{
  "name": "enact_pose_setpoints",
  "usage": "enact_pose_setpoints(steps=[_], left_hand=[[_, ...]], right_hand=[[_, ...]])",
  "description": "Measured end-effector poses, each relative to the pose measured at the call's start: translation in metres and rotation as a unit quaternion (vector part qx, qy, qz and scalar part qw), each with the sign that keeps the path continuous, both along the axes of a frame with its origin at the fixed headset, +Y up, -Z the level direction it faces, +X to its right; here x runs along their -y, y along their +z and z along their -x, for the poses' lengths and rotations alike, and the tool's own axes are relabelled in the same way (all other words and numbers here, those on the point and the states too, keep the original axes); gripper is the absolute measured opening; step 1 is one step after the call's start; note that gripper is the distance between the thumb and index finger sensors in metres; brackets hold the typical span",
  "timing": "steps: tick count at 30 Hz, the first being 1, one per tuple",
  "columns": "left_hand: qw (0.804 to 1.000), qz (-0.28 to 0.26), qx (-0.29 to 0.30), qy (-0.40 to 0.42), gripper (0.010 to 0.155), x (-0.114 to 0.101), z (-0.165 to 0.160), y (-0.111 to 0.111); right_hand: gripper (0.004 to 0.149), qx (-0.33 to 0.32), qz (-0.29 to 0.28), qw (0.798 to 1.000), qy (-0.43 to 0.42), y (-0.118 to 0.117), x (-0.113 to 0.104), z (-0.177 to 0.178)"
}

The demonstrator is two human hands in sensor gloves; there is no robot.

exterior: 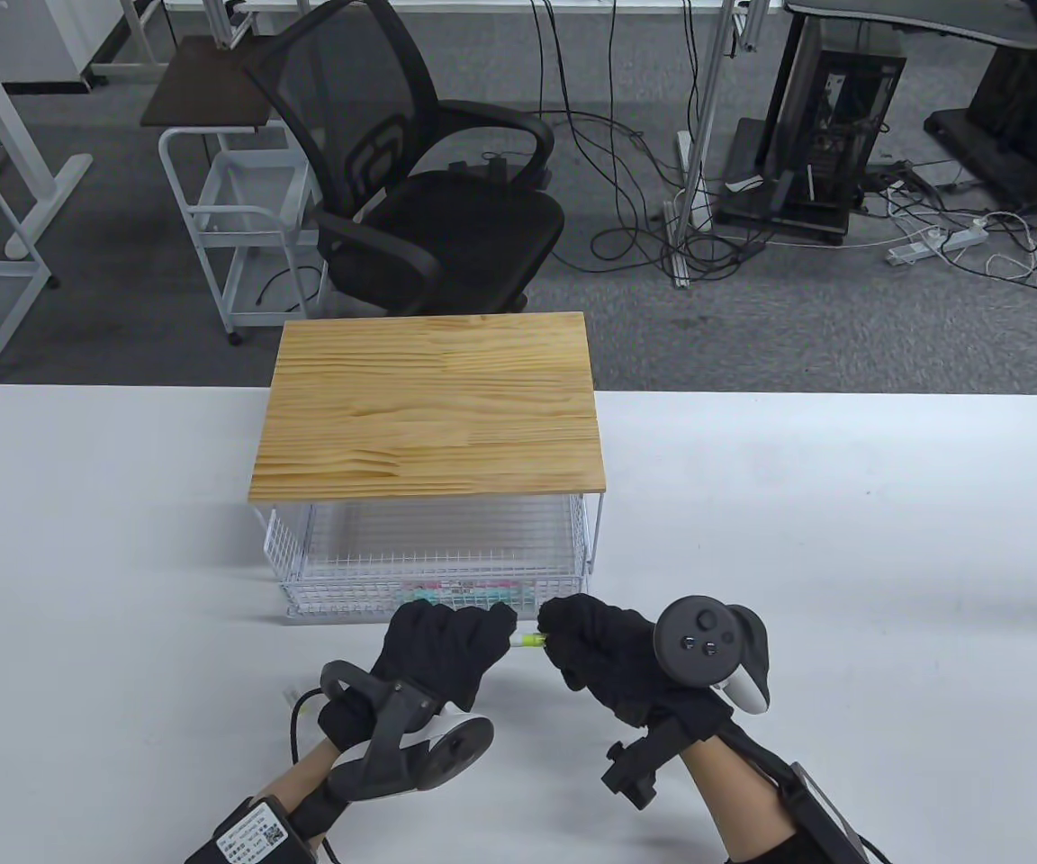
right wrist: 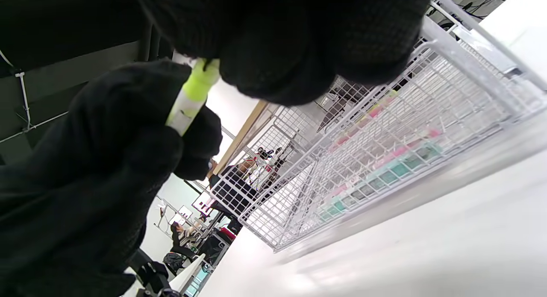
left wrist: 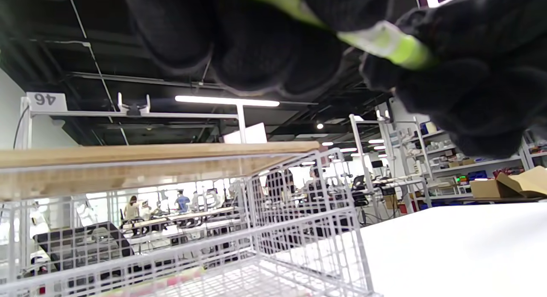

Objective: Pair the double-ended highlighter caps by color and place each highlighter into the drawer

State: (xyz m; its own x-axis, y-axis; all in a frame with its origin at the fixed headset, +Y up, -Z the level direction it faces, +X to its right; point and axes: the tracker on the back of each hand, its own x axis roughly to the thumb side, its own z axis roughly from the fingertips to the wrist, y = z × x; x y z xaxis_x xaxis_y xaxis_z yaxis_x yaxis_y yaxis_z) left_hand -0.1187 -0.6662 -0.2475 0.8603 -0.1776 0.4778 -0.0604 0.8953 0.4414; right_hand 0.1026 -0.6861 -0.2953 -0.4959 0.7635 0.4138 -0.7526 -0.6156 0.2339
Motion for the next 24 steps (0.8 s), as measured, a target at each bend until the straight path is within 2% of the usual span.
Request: enact_pose_setpoints(steps=[5,10,14,17,19,22,24], left_hand=[[1.000,0.015,-0.006,-0.011,0.050,0.003,0.000,-0.005],[0.999,0.005,-0.017,-0.045,0.051,0.011,-0.002,-0.009],[0.997,0.042,-0.041,-0.041,0.053,0.001,0.002,-0.017],[0.996,0.062,-0.065,-0.018,0.064,-0.012,0.017,-0.022],[0.990,0.082,-0.113,0.000,0.067,-0.021,0.034,-0.027],[0.961,0.154,-0.229,0.018,0.075,-0.033,0.072,-0.039],[0.943,0.184,-0.274,0.046,0.080,-0.035,0.097,-0.046]], right_hand=[[0.044,0.005,-0.005,1.000,0.016,-0.001,0.004,0.002],[0.044,0.011,-0.010,0.999,0.035,-0.004,0.009,0.001],[0.044,0.023,-0.006,0.999,0.022,-0.007,0.007,-0.004],[0.044,0.045,-0.019,0.999,0.018,-0.009,0.003,-0.013],[0.044,0.061,-0.025,0.998,0.007,-0.010,-0.002,-0.022],[0.044,0.080,-0.031,0.996,-0.019,-0.011,-0.010,-0.036],[0.044,0.089,-0.034,0.995,-0.031,-0.010,-0.014,-0.042]])
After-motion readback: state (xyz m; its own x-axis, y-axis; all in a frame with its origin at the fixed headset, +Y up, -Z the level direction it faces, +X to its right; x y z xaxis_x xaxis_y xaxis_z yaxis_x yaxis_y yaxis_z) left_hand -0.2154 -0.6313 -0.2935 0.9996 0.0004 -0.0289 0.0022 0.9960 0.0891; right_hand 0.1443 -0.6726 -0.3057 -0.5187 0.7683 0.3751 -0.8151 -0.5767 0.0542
